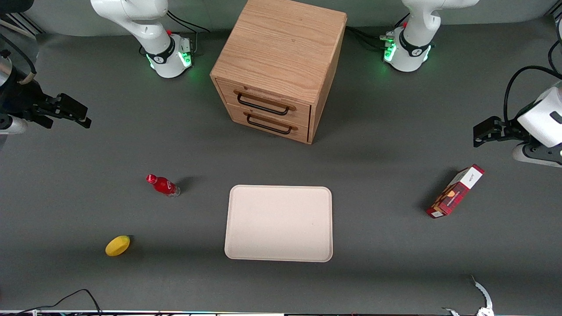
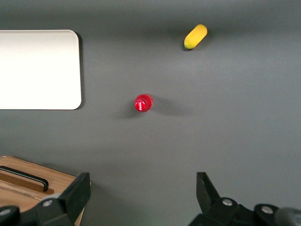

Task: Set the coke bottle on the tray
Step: 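Move the open right gripper toward the red Coca-Cola bottle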

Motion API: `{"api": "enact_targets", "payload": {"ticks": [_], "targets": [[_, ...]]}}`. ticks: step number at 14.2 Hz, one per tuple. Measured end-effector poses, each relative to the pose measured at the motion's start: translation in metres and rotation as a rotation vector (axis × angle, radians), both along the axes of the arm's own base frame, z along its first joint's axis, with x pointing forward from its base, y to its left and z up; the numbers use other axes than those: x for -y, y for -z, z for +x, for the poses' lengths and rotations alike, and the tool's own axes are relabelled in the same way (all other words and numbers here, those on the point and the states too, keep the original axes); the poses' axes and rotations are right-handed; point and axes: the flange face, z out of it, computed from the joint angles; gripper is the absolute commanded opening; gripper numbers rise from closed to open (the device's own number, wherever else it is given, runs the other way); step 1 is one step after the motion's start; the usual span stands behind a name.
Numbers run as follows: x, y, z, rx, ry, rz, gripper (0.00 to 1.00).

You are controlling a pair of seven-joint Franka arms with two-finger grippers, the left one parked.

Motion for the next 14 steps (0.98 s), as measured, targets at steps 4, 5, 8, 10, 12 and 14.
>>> {"api": "enact_targets", "payload": {"ticks": [4, 5, 8, 10, 12, 14], "targets": [[0.0007, 0.0, 0.0001, 0.0, 0.002, 0.0, 1.0], [0.0007, 0.0002, 0.0001, 0.0, 0.002, 0.0, 1.0], [-0.0004, 0.0021, 0.0015, -0.003, 0.0, 0.0, 1.0], [-0.0015, 0.0039, 0.0028, -0.006, -0.003, 0.001, 1.0], [0.0015, 0.0035, 0.0035, -0.004, 0.003, 0.001, 1.0], [0.0058, 0.0026, 0.0041, -0.002, 0.011, 0.001, 1.0]]}}
